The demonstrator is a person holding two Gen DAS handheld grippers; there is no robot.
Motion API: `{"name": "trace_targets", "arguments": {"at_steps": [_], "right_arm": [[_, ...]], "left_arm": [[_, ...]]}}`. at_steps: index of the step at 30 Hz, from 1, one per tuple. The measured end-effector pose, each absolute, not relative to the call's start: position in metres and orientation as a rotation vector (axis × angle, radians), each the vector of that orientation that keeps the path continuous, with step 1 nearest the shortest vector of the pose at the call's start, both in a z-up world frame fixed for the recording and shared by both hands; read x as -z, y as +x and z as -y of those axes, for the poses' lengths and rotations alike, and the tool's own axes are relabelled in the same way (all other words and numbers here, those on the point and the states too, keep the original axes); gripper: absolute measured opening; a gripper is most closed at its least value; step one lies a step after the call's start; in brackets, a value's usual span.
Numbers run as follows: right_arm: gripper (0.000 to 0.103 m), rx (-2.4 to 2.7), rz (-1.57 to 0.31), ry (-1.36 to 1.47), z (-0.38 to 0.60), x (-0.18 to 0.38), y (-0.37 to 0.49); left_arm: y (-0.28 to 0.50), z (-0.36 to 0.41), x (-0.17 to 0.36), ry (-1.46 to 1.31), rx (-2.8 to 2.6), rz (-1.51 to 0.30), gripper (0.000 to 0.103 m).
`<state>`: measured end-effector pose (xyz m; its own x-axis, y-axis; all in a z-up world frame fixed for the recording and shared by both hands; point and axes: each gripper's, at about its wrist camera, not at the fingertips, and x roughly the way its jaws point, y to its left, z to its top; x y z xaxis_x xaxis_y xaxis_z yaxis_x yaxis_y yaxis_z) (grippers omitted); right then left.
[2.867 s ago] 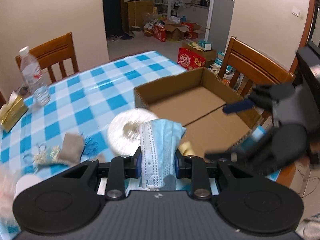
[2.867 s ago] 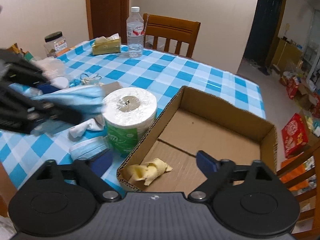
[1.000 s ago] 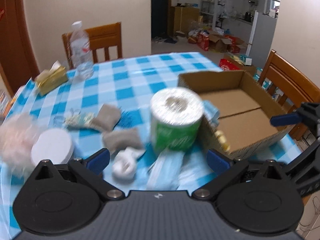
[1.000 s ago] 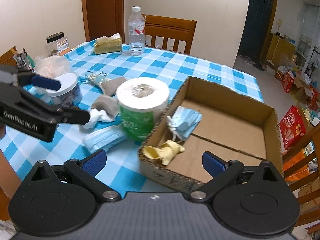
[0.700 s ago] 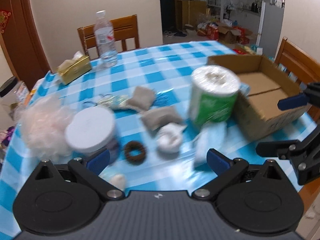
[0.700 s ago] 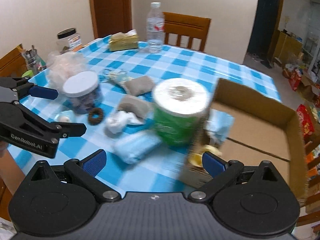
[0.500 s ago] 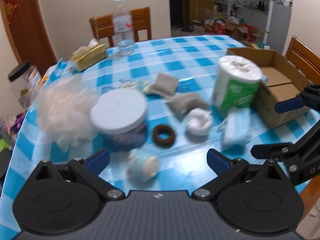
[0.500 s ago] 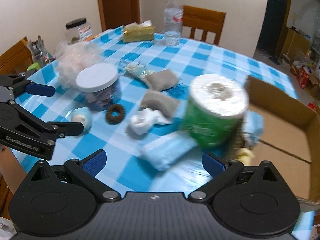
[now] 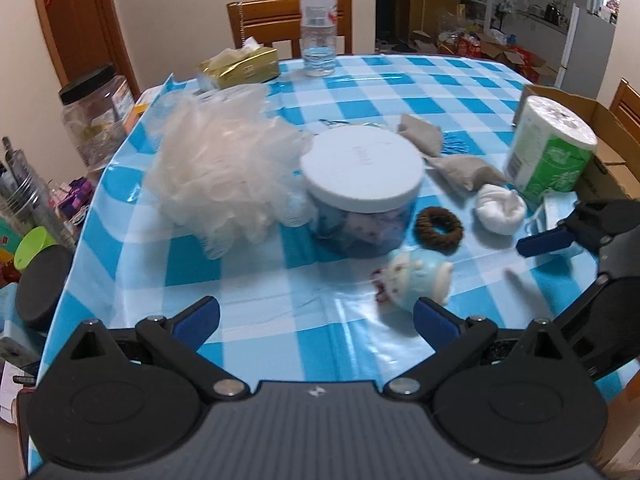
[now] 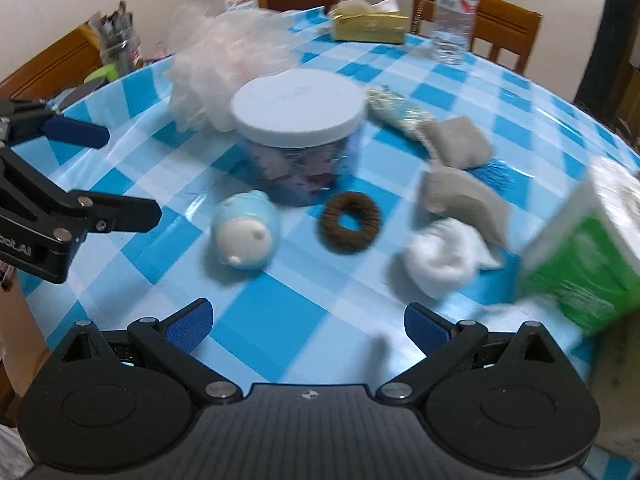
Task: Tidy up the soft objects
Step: 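Move both open tools back over the remaining items on the table, then lower the left tool onto the white mesh bath puff and close it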
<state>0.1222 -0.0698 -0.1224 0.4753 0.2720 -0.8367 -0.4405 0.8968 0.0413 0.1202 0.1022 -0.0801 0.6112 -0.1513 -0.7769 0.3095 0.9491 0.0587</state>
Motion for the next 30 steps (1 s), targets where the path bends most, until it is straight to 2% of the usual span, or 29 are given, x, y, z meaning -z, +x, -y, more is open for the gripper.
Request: {"name": "trace_targets", "arguments": {"at_steps": [18,30], "right_arm": [[0.103,-0.520,-0.972,-0.256,0.007,0.146,0.150],[0.103,-0.587,-0.967,-0.312,-0.008,0.146,0.146]], "left_arm": [[0.147,-0.138,0.083,0.163,0.232,-0.873,0.102],[0.201,-0.149,0.065,0.210,0.238,-0.812,0.102]]}}
